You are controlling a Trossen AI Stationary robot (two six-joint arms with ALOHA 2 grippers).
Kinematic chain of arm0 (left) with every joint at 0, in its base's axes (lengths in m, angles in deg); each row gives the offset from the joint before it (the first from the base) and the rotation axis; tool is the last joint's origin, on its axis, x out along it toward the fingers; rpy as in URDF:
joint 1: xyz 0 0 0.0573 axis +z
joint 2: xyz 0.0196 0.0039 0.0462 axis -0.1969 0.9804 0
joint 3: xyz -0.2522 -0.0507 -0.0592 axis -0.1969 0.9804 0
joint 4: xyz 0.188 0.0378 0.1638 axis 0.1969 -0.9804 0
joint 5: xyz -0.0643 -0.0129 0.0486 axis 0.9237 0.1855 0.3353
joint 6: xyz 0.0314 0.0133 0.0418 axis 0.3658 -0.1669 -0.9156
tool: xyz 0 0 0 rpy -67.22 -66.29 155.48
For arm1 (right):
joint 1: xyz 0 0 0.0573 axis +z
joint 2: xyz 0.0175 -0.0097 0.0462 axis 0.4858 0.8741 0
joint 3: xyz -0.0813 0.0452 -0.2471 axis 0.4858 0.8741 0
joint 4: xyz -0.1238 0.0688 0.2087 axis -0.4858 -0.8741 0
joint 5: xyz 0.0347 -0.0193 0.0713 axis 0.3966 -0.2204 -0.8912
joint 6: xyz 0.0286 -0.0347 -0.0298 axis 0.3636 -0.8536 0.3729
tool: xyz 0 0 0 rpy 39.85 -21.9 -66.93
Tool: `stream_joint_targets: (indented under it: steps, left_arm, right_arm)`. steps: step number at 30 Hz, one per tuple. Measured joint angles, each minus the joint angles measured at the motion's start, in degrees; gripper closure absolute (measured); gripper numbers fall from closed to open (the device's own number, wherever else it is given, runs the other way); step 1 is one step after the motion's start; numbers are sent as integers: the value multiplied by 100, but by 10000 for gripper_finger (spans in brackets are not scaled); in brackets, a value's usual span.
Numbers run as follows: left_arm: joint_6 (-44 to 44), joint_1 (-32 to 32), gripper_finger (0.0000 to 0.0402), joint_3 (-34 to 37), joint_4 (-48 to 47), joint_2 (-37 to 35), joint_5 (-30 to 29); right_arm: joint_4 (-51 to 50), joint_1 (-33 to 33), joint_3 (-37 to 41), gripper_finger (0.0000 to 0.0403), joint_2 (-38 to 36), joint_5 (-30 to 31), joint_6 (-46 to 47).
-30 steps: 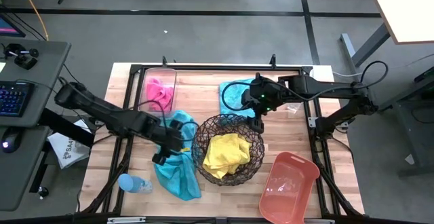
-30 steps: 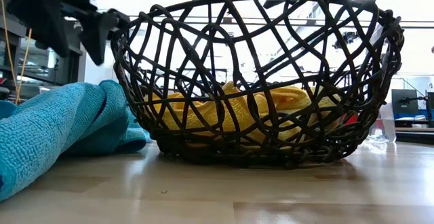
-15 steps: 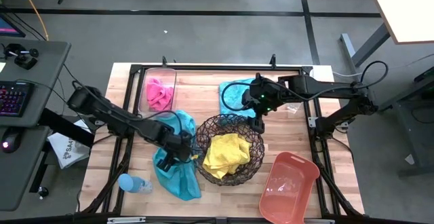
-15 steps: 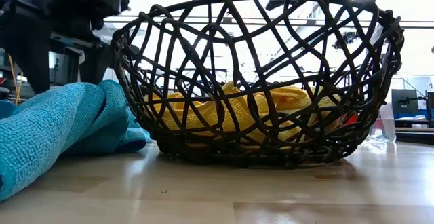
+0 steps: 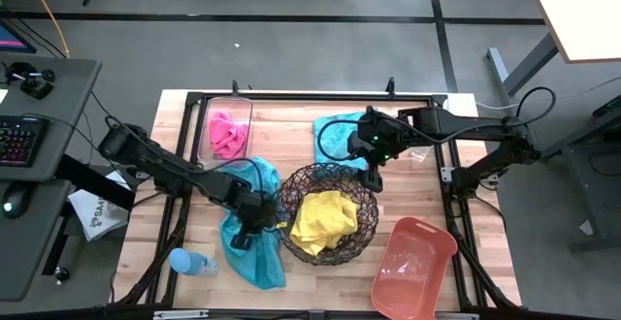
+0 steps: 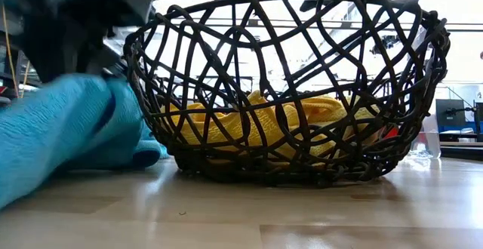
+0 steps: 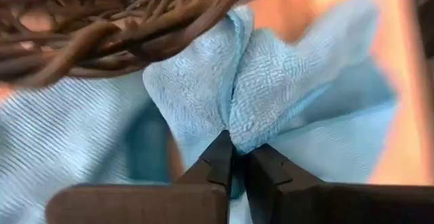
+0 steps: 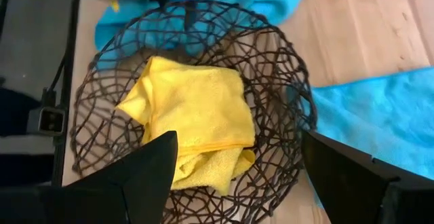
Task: Sort microfiber towel by color & place in baskets
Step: Put the bottom left blue towel into the orange bin
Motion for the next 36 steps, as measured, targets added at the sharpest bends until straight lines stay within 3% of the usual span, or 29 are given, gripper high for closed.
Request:
stream_joint_targets:
  steps: [4,9,13,17,22,26,32,36]
  left_arm:
    - [1008,-154,397,-195,-424,-621,151]
    - [1401,-292,400,-780,-1444,-1705,-94]
    - [1401,-277,401,-1575,-2117,-2335,-917]
    - [776,-277,401,-2449,-2210,-2398,-1777]
    - [-455,-277,401,-3259,-1638,-1744,-2251]
    - [-1653,-244,401,-3757,-329,-872,-2262]
    - [-2816,44,401,-4620,1810,602,-1665]
    - [-2967,245,401,-5257,2817,1638,-1417]
  right_arm:
    - [179,0,-11,96,-123,-391,-180]
    - [216,49,-456,96,-245,-707,129]
    - [220,212,-1091,96,-292,-914,815]
    - [229,468,-1815,96,-286,-771,1413]
    - [201,804,-2655,96,-283,3,1881]
    - [40,1009,-3243,96,-290,778,1772]
    - [-401,1120,-3911,96,-288,2047,1335]
    - [-504,1117,-4090,96,-290,2369,1190]
